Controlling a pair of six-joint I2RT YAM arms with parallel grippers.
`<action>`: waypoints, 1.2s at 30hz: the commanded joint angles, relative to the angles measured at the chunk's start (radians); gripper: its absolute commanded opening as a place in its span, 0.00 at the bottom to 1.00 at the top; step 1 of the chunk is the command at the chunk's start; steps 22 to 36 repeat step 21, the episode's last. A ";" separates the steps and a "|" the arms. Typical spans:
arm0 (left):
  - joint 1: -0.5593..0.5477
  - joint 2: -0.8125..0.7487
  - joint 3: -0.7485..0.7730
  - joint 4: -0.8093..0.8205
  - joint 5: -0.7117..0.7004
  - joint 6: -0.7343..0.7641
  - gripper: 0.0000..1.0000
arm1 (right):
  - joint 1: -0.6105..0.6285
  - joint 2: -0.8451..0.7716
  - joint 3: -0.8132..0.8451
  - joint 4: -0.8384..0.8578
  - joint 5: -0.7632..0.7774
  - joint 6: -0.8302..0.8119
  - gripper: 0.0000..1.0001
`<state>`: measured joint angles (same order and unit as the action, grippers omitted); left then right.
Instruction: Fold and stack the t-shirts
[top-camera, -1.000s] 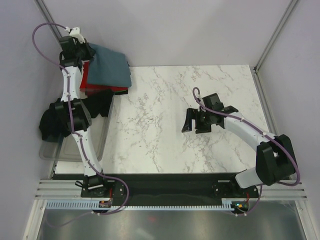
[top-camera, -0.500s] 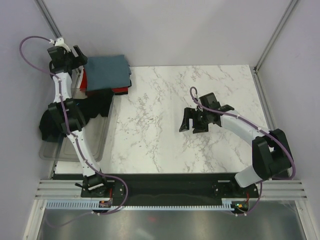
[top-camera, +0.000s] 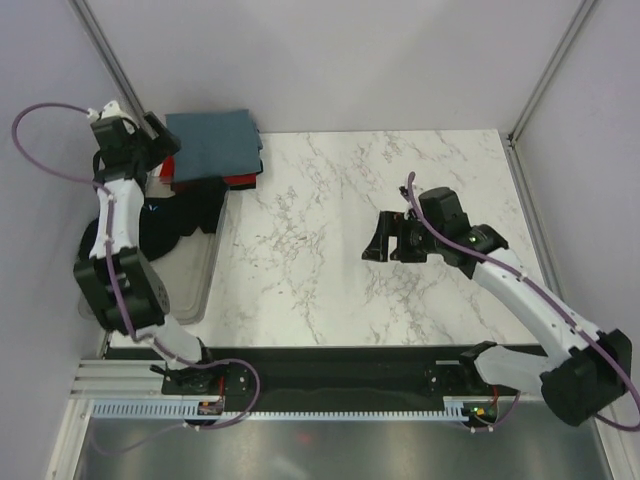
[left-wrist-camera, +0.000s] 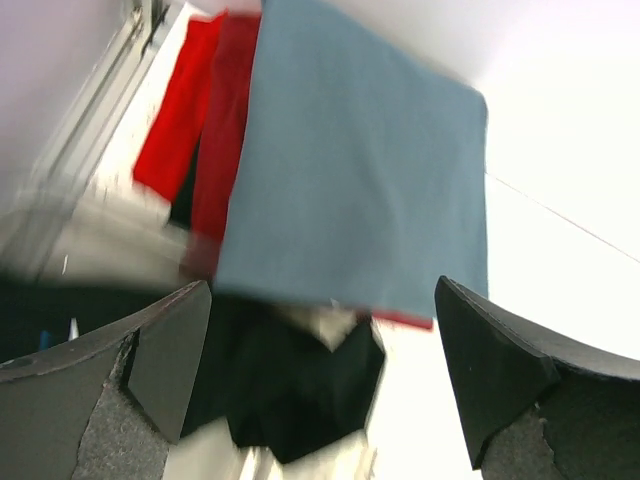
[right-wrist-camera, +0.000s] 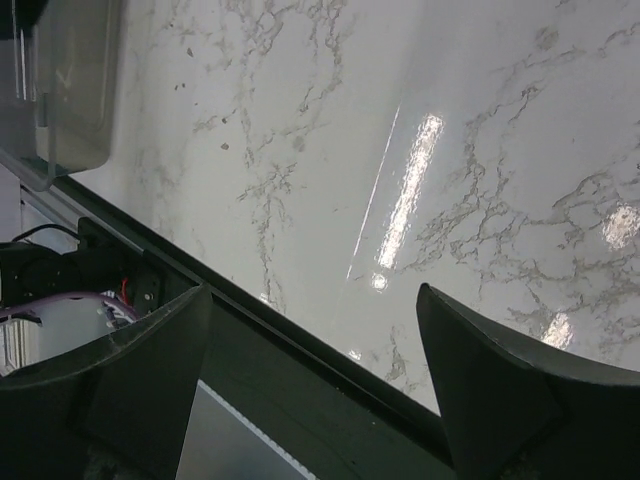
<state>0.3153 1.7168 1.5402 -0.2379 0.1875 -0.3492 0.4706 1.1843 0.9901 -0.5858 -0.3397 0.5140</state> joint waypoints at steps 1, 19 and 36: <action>0.033 -0.212 -0.193 0.044 -0.011 -0.099 1.00 | 0.008 -0.105 0.019 -0.080 0.042 0.038 0.91; 0.085 -0.944 -0.908 -0.020 -0.241 -0.303 1.00 | 0.007 -0.512 -0.159 -0.241 -0.061 0.190 0.92; 0.085 -0.976 -0.927 -0.047 -0.287 -0.297 1.00 | 0.008 -0.528 -0.145 -0.278 -0.030 0.182 0.93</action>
